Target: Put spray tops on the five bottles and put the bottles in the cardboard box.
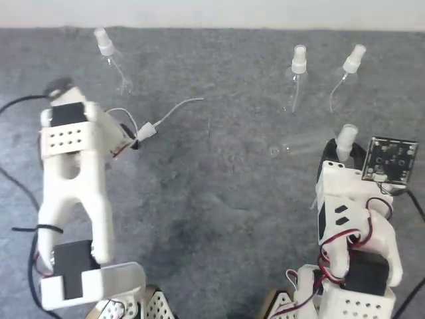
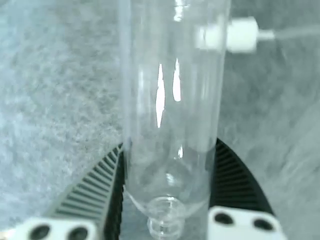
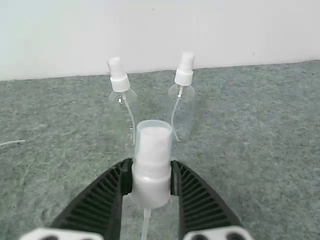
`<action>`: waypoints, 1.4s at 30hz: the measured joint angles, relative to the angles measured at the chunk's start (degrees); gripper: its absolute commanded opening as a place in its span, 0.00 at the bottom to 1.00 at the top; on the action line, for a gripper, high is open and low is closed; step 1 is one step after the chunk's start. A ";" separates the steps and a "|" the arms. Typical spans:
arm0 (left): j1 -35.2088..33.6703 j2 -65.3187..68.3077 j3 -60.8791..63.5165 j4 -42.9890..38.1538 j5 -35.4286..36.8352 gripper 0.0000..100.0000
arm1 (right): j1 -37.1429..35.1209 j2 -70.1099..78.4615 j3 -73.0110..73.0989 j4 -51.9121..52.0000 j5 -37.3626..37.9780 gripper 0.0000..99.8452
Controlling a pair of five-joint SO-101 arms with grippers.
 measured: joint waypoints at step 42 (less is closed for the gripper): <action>-14.59 -0.09 17.23 -16.00 13.89 0.25 | -0.18 0.09 0.00 0.00 0.00 0.01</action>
